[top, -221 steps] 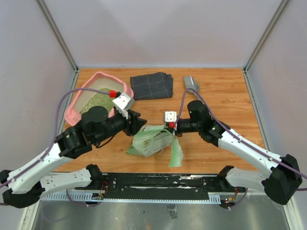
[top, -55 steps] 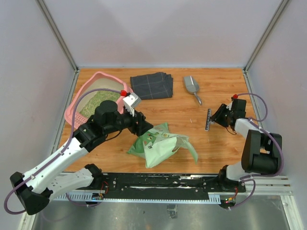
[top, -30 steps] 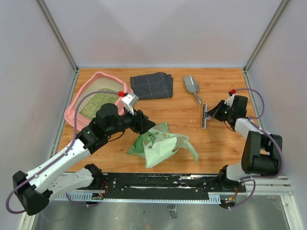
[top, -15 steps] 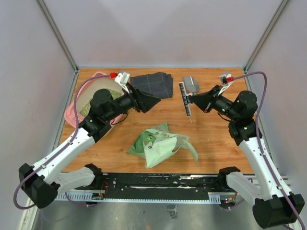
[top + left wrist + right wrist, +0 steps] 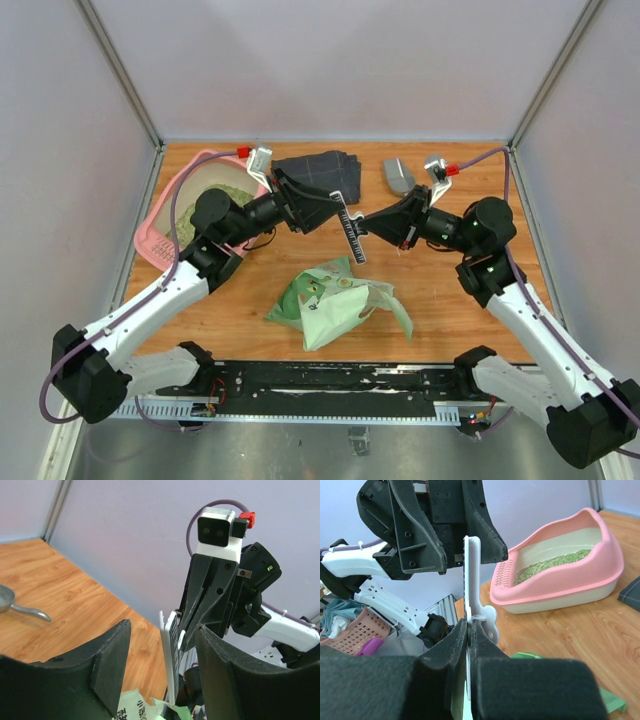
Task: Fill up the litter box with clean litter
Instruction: Pick up the clamp at the center of the board.
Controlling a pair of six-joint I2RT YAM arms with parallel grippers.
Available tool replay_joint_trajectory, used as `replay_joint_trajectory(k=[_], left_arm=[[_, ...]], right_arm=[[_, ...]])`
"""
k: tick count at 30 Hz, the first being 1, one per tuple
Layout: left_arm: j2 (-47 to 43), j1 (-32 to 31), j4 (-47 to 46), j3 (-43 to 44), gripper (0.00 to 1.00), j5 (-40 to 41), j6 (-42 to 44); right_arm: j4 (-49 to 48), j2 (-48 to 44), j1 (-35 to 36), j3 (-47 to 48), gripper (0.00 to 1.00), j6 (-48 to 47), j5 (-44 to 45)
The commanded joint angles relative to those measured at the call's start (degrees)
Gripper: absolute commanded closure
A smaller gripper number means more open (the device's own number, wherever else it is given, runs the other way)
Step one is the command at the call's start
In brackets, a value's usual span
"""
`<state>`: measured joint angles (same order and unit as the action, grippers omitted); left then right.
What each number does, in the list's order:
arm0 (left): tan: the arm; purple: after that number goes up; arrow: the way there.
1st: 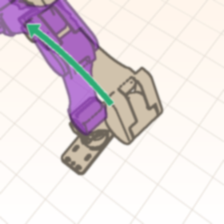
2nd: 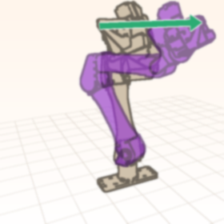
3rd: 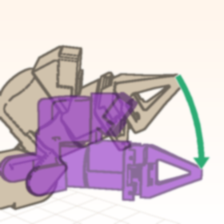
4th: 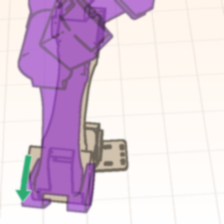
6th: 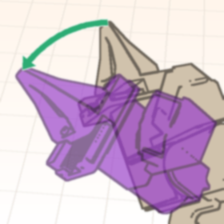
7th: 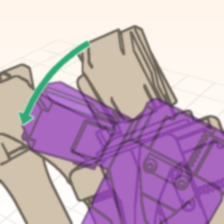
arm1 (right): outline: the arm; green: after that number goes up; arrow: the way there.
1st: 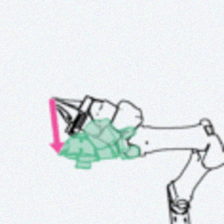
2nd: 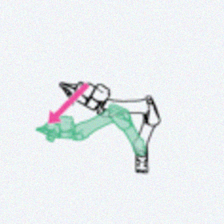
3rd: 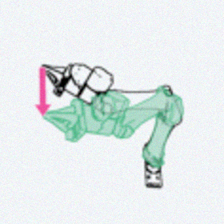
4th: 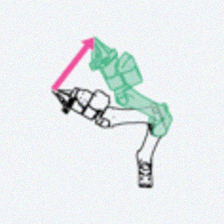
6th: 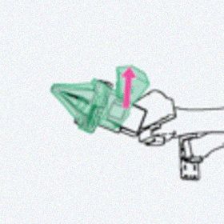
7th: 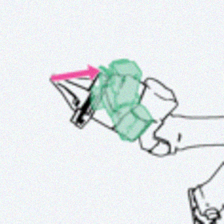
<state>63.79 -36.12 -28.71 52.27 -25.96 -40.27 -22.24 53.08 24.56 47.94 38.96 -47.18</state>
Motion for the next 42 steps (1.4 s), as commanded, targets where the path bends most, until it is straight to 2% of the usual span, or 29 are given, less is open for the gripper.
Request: replay_joint_trajectory(k=[1,2,5,7,9,12,15,18,22,26,30,32,34,38,42], left_arm=[[0.1,0.4,-4.4,-0.5,0.45,-2.7,-0.8],[0.1,0.4,-4.7,-0.7,0.5,-3.1,-1.2],[-0.1,0.4,-4.4,-1.1,0.78,-2.7,-2.1],[-0.4,0.4,-5.4,-1.5,0.9,-4.0,-2.4],[-0.2,0.4,-5.2,-1.2,0.99,-6.1,-2.5],[1.0,0.4,1.0,3.0,1.0,-12.5,2.4],[1.3,0.4,4.4,4.6,1.0,-17.2,6.6],[2.2,0.4,7.1,6.2,1.0,-22.0,10.3],[3.2,0.4,13.7,9.1,1.0,-24.5,15.5],[2.1,0.4,13.3,8.6,1.0,-23.7,16.0],[0.9,0.4,11.9,7.8,1.0,-21.6,16.0],[-0.3,0.4,8.2,6.0,1.0,-20.0,13.9],[-2.2,0.4,2.2,3.0,1.0,-17.3,10.5],[-5.0,0.4,-6.5,-1.0,1.0,-12.5,5.5],[-6.6,0.4,-10.4,-2.4,1.0,-8.9,1.8]], right_arm=[[-4.0,1.3,2.5,0.6,0.98,1.9,-0.3],[-4.0,1.5,2.8,0.7,0.98,1.8,-0.3],[-2.6,1.5,3.3,0.5,0.95,0.4,-1.0],[0.3,0.8,3.3,0.0,0.82,-2.0,-0.9],[3.1,-0.2,3.4,-0.7,0.64,-6.1,-1.5],[9.9,-1.8,3.2,0.2,0.42,-14.8,-7.3],[20.5,-2.9,3.3,2.9,0.28,-24.1,-9.6],[24.1,-1.6,3.3,5.1,0.17,-27.6,-11.1],[35.3,2.3,3.6,12.6,0.16,-33.7,-10.5],[34.9,3.9,4.8,14.2,0.23,-33.8,-8.4],[26.9,5.2,6.8,12.1,0.33,-27.6,-8.2],[20.6,5.0,7.2,8.9,0.39,-23.1,-5.5],[14.3,3.7,7.2,5.0,0.37,-18.8,-0.8],[-7.0,0.0,7.2,-5.1,0.36,-7.9,3.9],[-15.2,-0.5,8.5,-7.0,0.42,-2.7,7.8]])
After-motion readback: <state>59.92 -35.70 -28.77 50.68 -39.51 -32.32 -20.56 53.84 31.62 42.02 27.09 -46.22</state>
